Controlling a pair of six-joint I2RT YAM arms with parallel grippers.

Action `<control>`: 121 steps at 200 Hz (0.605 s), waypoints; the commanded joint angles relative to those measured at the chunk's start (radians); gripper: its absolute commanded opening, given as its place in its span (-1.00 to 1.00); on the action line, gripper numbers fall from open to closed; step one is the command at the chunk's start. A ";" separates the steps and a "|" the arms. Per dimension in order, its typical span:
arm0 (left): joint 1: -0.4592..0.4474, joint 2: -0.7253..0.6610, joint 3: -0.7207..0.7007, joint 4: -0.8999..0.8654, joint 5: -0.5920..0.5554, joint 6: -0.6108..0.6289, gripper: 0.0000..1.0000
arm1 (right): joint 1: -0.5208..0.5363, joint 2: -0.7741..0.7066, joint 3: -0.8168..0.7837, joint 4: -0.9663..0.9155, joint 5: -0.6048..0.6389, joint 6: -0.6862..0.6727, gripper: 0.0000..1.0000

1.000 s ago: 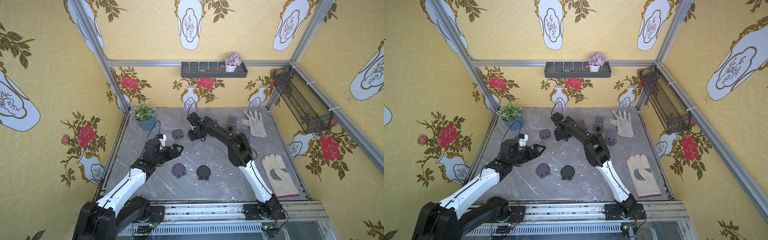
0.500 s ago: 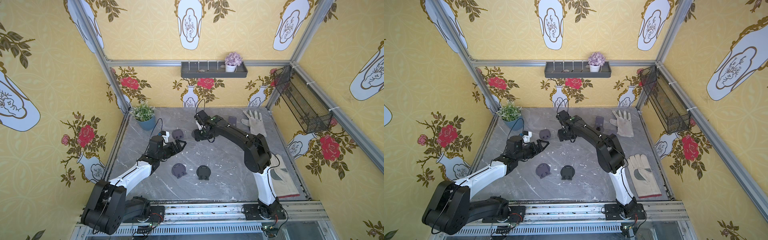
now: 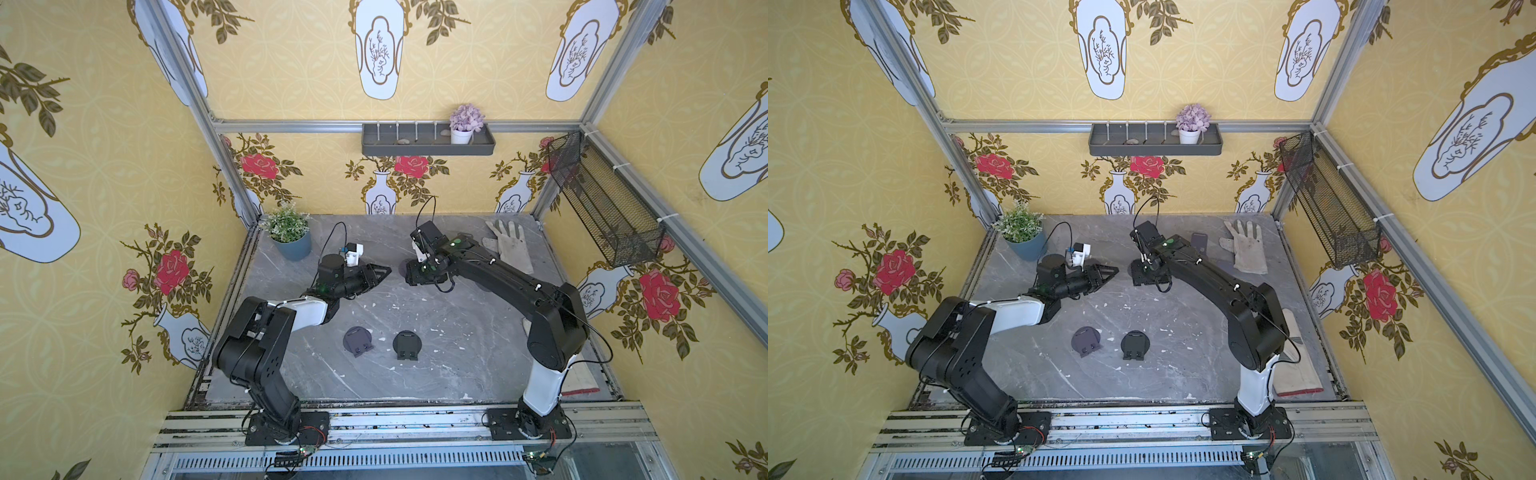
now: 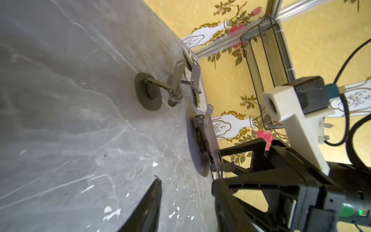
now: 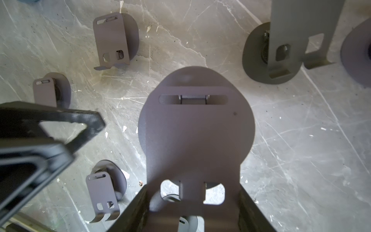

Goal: Open the phone stand
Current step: Pick up the phone stand at the center of the board.

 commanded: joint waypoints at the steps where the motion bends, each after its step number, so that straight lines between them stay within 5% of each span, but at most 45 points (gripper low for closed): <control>1: -0.024 0.066 0.051 0.098 0.089 -0.018 -0.17 | -0.003 -0.033 -0.017 0.021 0.014 0.009 0.05; 121: -0.049 0.179 0.126 0.166 0.135 -0.081 -0.14 | -0.005 -0.080 -0.020 0.026 0.024 -0.002 0.04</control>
